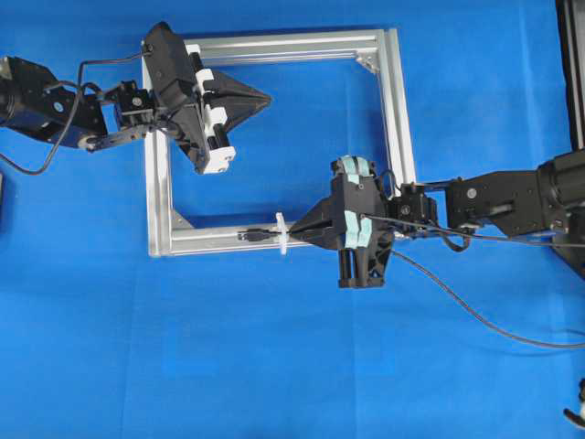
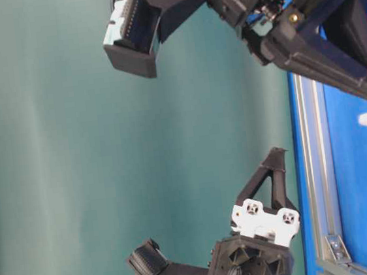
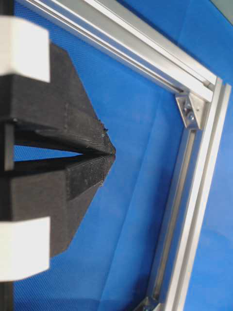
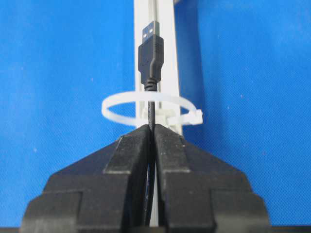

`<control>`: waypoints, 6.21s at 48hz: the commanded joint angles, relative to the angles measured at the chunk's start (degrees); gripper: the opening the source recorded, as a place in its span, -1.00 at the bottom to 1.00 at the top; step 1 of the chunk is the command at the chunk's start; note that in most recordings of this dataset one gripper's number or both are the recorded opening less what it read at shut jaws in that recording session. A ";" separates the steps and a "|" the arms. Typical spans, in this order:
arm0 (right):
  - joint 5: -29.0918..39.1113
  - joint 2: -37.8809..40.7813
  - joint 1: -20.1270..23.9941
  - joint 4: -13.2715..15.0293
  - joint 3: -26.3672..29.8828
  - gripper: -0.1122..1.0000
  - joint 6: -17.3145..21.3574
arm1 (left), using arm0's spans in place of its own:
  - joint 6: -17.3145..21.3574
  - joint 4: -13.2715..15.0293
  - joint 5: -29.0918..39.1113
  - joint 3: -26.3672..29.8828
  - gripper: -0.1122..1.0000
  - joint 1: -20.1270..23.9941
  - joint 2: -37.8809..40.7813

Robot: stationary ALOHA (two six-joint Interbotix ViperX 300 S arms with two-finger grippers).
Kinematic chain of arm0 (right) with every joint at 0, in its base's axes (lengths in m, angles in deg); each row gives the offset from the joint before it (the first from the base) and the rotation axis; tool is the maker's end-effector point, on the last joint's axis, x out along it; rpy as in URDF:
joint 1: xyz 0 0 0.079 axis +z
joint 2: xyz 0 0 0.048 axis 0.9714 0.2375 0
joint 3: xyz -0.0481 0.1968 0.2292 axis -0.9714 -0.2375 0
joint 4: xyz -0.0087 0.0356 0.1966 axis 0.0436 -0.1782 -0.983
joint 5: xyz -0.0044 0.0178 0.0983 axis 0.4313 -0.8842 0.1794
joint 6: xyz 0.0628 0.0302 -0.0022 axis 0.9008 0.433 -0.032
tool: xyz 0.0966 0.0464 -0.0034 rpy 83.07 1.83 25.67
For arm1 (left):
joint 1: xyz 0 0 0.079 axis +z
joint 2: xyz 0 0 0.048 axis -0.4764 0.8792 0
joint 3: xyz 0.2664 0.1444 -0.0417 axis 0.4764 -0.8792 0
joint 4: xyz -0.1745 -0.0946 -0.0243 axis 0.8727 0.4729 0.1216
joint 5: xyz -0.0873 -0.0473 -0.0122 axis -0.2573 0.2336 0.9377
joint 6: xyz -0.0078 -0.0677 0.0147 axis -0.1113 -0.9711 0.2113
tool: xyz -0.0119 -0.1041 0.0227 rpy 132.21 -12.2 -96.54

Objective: Insert the wire through the string loop located in the center.
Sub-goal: 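Push the USB plug leftward through the zip-tie loop, then move the left gripper to the plug emerging from the loop, then close the left gripper on the USB plug beyond the loop, then open the right gripper to release the cable, then pull the cable leftward through the loop with the left gripper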

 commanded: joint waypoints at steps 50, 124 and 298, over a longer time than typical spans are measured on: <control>-0.70 -0.62 -0.26 1.05 1.14 -0.83 -0.18 | 0.00 -0.18 -0.26 -4.31 -0.80 -13.62 -6.33; -0.70 -0.62 -0.26 1.14 1.05 -0.83 -0.62 | 0.09 -0.35 4.57 -3.96 0.87 -20.30 -6.15; 0.79 -0.88 0.09 0.88 0.53 0.87 -0.35 | -0.26 -0.26 14.41 -4.04 -0.67 -20.13 -5.45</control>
